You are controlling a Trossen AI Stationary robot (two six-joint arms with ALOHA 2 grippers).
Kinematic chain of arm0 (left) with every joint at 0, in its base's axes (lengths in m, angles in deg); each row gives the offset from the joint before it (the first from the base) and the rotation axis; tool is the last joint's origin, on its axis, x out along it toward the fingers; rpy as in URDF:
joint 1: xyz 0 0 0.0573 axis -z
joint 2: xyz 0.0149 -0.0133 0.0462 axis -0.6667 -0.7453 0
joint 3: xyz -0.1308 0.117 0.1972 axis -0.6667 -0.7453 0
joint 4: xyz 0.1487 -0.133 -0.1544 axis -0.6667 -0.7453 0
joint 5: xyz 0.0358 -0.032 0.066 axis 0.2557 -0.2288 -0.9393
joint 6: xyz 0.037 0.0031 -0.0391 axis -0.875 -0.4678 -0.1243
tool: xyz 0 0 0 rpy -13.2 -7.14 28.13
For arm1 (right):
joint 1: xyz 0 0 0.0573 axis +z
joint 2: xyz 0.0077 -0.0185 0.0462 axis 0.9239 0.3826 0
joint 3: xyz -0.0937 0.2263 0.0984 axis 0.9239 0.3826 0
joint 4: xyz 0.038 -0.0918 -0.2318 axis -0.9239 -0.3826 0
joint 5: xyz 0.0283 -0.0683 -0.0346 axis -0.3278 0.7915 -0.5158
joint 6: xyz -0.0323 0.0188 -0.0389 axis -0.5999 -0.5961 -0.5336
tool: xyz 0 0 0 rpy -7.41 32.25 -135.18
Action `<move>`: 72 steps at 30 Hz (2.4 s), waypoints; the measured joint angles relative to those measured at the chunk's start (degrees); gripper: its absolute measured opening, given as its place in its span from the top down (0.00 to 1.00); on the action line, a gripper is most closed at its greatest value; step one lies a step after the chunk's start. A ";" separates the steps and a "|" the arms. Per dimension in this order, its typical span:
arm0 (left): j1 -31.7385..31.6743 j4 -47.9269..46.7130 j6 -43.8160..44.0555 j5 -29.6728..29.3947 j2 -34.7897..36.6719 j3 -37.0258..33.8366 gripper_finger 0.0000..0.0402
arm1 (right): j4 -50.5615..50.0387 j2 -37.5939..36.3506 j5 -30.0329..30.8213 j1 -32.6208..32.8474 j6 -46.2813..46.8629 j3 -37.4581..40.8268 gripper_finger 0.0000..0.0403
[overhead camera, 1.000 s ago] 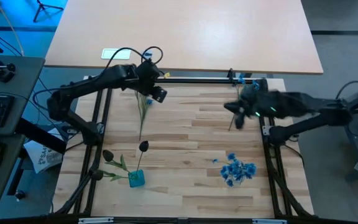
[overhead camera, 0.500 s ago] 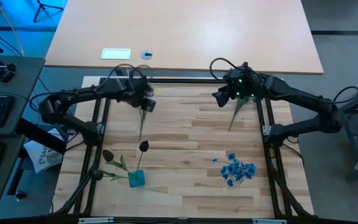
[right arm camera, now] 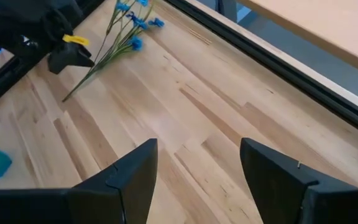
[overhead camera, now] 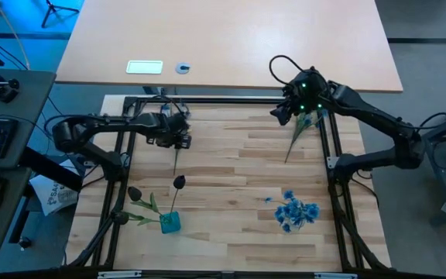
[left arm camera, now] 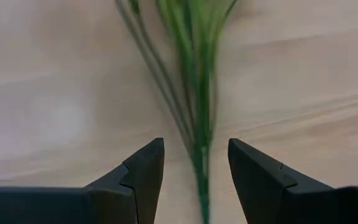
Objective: Sort flowers into vase by color
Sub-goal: Put the left blue flowers into the transparent vase
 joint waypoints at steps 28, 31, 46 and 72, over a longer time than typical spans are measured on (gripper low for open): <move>1.03 12.04 -13.46 2.92 7.39 1.49 0.99 | -1.06 -14.87 -6.20 0.47 3.62 0.07 0.44; 4.57 21.67 -17.78 5.46 13.35 3.82 0.99 | -0.02 -19.44 -6.37 2.80 6.51 0.07 0.44; 21.28 67.93 -32.59 11.68 -6.46 20.22 1.00 | 11.30 -27.97 4.46 12.15 15.80 0.04 0.44; 30.54 82.81 -24.35 13.18 -55.70 69.87 1.00 | 15.68 -34.21 -5.68 30.27 11.51 0.02 0.44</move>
